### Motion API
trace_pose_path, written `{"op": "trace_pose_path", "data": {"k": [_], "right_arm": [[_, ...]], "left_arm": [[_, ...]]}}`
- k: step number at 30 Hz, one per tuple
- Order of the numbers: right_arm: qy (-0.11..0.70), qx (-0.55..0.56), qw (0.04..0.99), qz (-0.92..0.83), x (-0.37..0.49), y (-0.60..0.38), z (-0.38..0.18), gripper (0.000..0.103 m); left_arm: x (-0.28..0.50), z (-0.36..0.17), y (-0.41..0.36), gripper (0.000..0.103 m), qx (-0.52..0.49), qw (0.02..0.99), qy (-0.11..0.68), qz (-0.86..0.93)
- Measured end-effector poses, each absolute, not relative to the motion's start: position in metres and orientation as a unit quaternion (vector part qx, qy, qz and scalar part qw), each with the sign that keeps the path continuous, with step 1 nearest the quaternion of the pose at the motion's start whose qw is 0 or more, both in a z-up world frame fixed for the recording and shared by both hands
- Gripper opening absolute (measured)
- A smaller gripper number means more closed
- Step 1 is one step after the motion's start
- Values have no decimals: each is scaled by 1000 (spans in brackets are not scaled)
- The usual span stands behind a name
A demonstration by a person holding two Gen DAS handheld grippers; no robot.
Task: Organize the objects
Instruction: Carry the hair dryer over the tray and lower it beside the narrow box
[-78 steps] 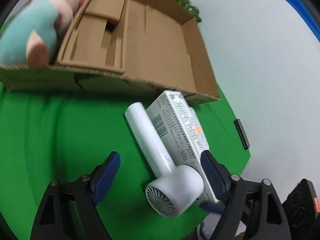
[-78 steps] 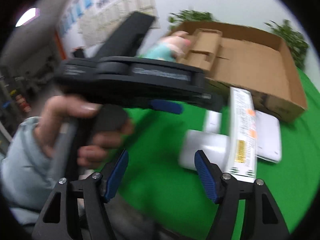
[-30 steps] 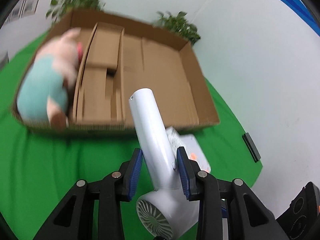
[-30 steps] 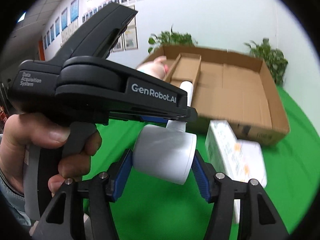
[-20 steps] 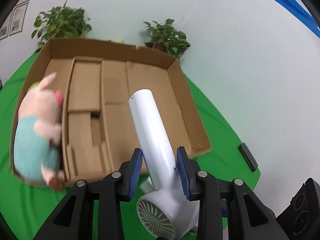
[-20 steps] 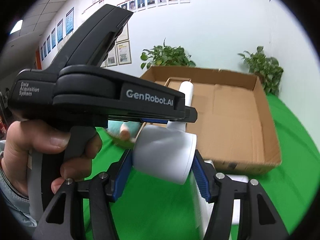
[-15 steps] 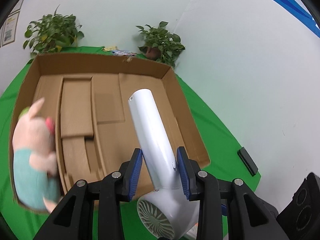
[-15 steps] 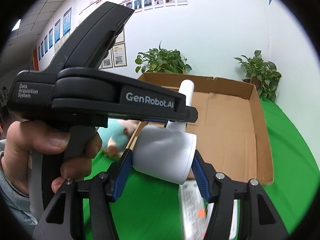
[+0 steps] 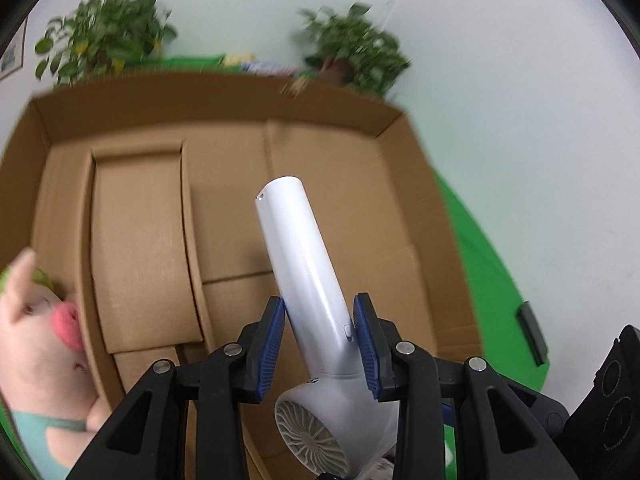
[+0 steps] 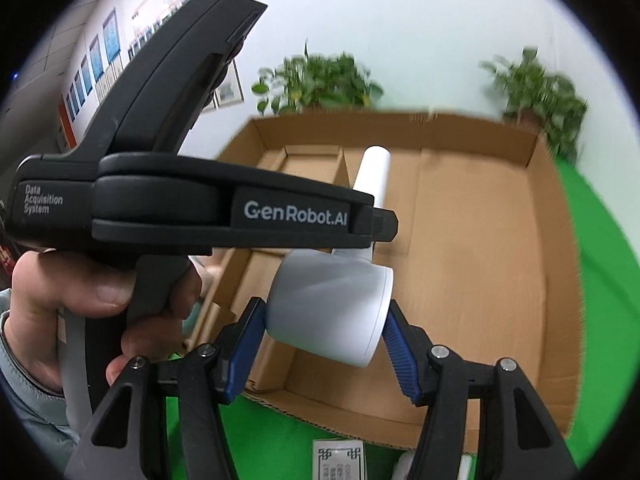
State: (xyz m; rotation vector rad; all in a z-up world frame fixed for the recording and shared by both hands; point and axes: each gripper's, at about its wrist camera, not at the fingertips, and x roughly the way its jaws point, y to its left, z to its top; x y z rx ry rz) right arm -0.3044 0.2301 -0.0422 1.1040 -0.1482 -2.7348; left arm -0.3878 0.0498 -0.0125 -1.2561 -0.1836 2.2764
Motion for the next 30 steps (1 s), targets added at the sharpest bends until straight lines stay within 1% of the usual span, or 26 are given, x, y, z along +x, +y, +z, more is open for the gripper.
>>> {"op": "trace_pose_path", "data": {"k": [3, 5, 8, 11, 14, 17, 20, 21, 22, 25, 27, 29, 30], "right_arm": [[-58, 398, 102, -910, -310, 234, -60, 58], [-67, 413, 106, -902, -315, 237, -70, 58], [-63, 425, 108, -897, -317, 237, -76, 58], [-75, 441, 113, -887, -319, 239, -82, 58], [-88, 466, 143, -869, -319, 237, -92, 58], [-77, 460, 147, -872, -311, 234, -91, 58], [-85, 449, 150, -877, -301, 243, -85, 57], [-90, 446, 149, -878, -300, 248, -84, 55], [-99, 444, 145, -879, -299, 254, -84, 44], [-108, 456, 144, -872, -303, 262, -90, 25], [-120, 458, 159, -866, -305, 264, -94, 23], [-115, 458, 164, -866, -303, 262, -93, 19], [-110, 459, 164, -866, -302, 261, -93, 19]], "left_arm": [[-401, -42, 55, 32, -493, 250, -59, 831], [-406, -51, 58, 32, -501, 246, -52, 828], [-407, -51, 67, 31, -504, 237, -29, 830], [-404, -53, 73, 30, -504, 233, -7, 832], [-402, -58, 73, 24, -511, 236, -6, 826], [-400, -60, 73, 24, -509, 232, -4, 829], [-397, -63, 74, 24, -512, 229, -3, 828], [-396, -64, 74, 24, -516, 229, -4, 826], [-395, -65, 72, 24, -516, 228, -5, 825], [-390, -64, 66, 24, -520, 220, -14, 825], [-389, -65, 65, 24, -521, 214, -17, 826], [-387, -65, 60, 24, -525, 206, -26, 825], [-387, -65, 58, 24, -527, 204, -29, 824]]}}
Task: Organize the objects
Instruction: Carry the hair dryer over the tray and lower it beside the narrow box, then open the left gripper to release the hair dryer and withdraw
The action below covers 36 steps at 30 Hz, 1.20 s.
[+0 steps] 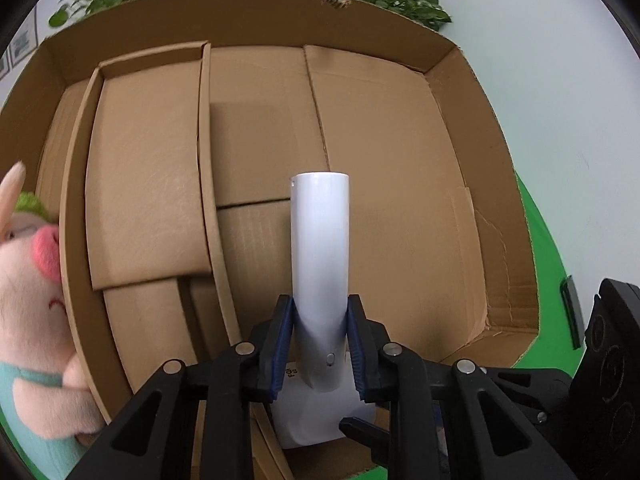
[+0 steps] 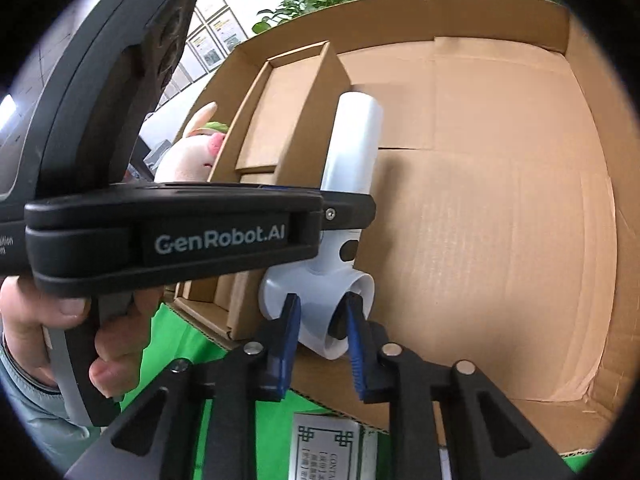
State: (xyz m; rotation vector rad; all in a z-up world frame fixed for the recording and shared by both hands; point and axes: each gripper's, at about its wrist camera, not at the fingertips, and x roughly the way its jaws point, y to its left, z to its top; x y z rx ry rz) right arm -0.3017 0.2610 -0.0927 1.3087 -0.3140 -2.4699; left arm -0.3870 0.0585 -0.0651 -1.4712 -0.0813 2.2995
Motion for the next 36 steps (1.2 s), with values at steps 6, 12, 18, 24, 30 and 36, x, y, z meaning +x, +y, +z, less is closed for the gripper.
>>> {"op": "trace_pose_path", "data": {"k": [6, 12, 18, 24, 30, 36], "right_arm": [[-109, 465, 170, -862, -302, 264, -95, 19], [-101, 466, 171, -862, -301, 265, -97, 20], [-95, 463, 171, -865, -299, 266, -100, 20], [-80, 463, 157, -869, -279, 240, -101, 20], [-94, 471, 133, -867, -303, 237, -95, 20], [-131, 480, 129, -858, -328, 231, -91, 20]], "left_arm": [[-387, -66, 58, 25, -535, 176, -30, 826], [-391, -62, 54, 25, -541, 171, -41, 823], [-380, -45, 43, 39, -524, 187, -57, 829], [-356, -16, 17, 59, -471, 171, -60, 863], [-341, -6, -5, 60, -443, 163, -55, 880], [-331, -13, -23, 60, -440, 159, -67, 881]]}}
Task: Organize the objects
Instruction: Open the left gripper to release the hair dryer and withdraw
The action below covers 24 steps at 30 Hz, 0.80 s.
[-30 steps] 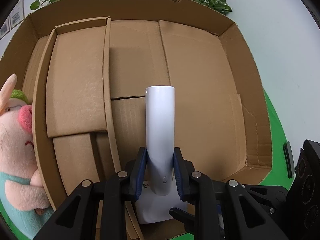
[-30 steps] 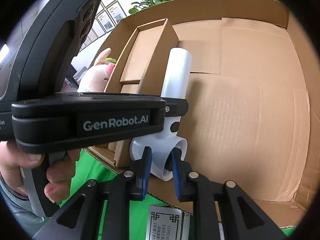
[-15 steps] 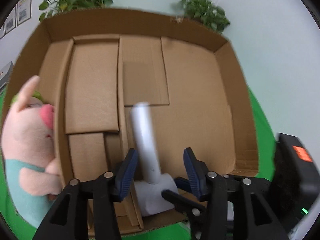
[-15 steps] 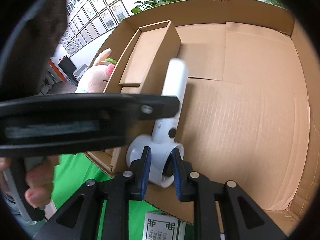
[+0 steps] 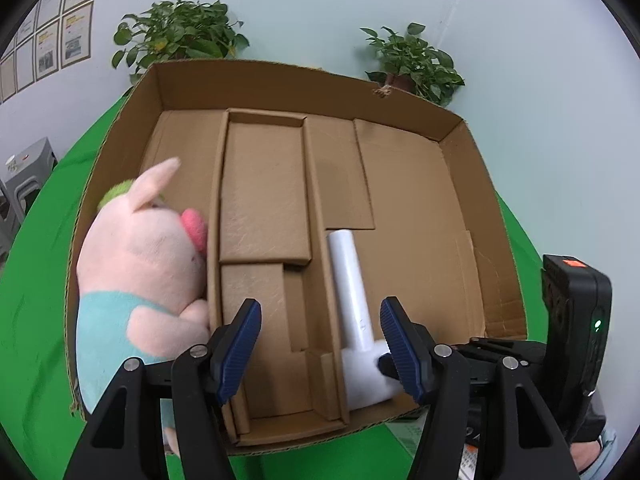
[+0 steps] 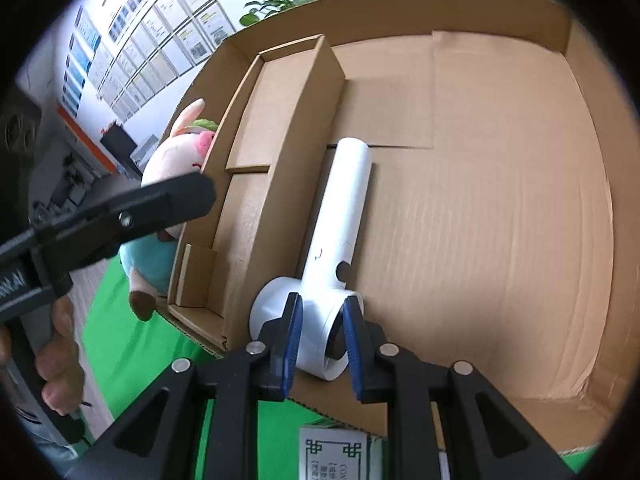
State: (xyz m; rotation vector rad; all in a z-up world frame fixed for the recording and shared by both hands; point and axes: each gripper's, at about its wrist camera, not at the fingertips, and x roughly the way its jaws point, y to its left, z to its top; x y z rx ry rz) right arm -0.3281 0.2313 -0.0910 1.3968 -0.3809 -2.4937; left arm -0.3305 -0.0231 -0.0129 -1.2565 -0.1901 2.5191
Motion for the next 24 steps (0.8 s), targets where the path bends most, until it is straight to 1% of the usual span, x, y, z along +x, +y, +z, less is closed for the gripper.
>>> {"op": "trace_pose_path", "data": {"k": [6, 10, 11, 12, 13, 14, 15, 17, 18, 19, 20, 22, 24], "right_arm": [[-125, 492, 131, -852, -323, 223, -87, 26], [-119, 493, 115, -854, -319, 219, -82, 26], [-107, 490, 104, -859, -310, 219, -78, 26], [-85, 479, 89, -869, -306, 213, -73, 31], [-71, 468, 82, -877, -301, 208, -68, 51], [-55, 449, 71, -889, -293, 203, -62, 65], [-43, 433, 59, -898, -286, 201, -57, 86], [-14, 407, 34, -913, -270, 193, -52, 86], [-9, 399, 29, -916, -260, 194, -50, 86], [-9, 391, 20, -920, -250, 195, -49, 86], [-9, 381, 10, -924, -243, 194, -47, 87], [-3, 357, -12, -934, -222, 200, -45, 87], [9, 336, -35, -941, -216, 192, -44, 87]], "left_arm": [[-320, -19, -28, 60, -435, 159, -58, 885], [-314, -18, -25, 61, -421, 147, -48, 894], [-311, -18, -24, 62, -415, 145, -44, 897], [-306, -18, -22, 64, -406, 140, -38, 902], [-302, -17, -21, 67, -397, 133, -32, 908], [-297, -15, -20, 72, -384, 125, -26, 914], [-288, -14, -18, 74, -365, 111, -16, 924], [-274, -11, -16, 88, -336, 90, -7, 937], [-263, -10, -16, 92, -314, 72, -4, 947], [-254, -9, -15, 99, -300, 59, -4, 952], [-246, -9, -15, 103, -287, 48, -6, 957], [-227, -8, -14, 103, -261, 38, -10, 965], [-212, -9, -10, 102, -252, 31, 2, 967]]}}
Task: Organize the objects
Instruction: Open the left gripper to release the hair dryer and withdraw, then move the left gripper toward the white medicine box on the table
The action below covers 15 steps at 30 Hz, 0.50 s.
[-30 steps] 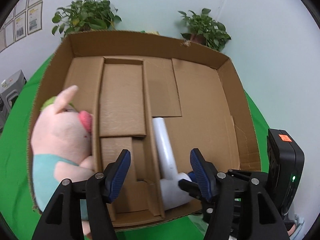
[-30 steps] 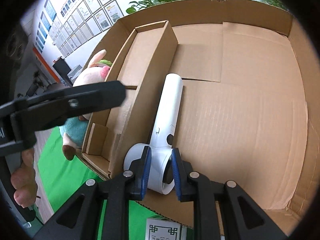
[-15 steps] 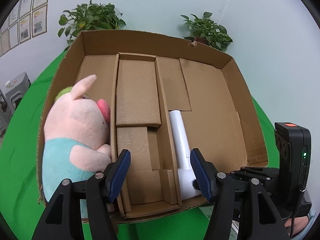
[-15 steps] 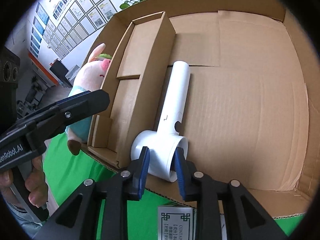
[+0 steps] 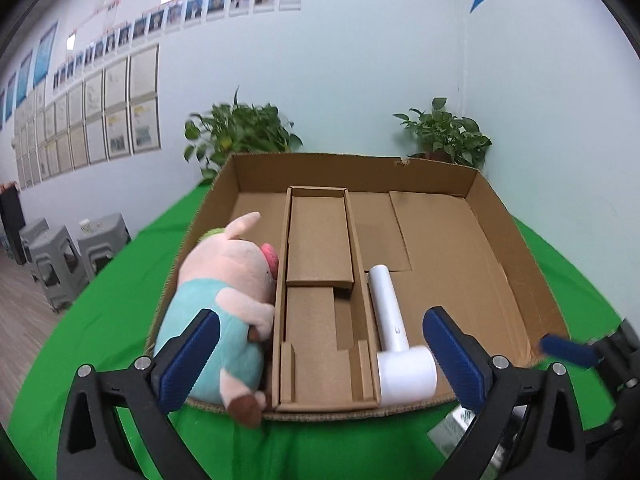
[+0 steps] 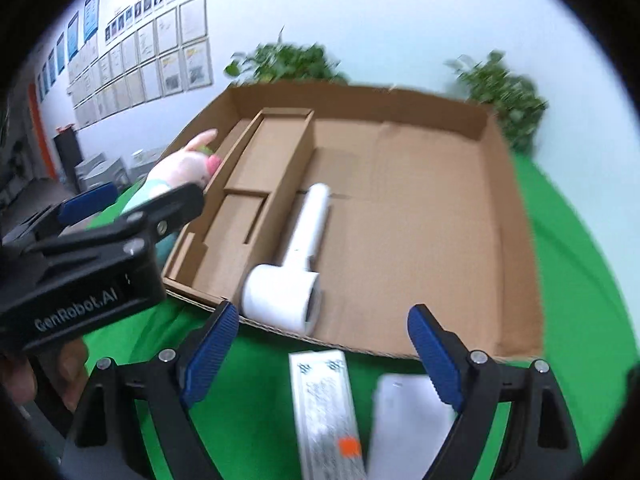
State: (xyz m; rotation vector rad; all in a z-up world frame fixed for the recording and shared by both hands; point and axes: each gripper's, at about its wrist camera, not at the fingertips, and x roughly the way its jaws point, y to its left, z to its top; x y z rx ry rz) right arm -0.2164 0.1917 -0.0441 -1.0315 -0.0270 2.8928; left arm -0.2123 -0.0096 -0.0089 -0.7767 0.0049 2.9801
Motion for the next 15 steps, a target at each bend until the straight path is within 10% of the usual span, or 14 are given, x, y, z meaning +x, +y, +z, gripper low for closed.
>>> {"op": "trace_pose_path", "data": {"k": [15], "right_arm": [[0, -310, 45, 950, -174, 180, -42, 87]], "left_arm": [[-146, -4, 2, 103, -243, -8, 43, 969]]}}
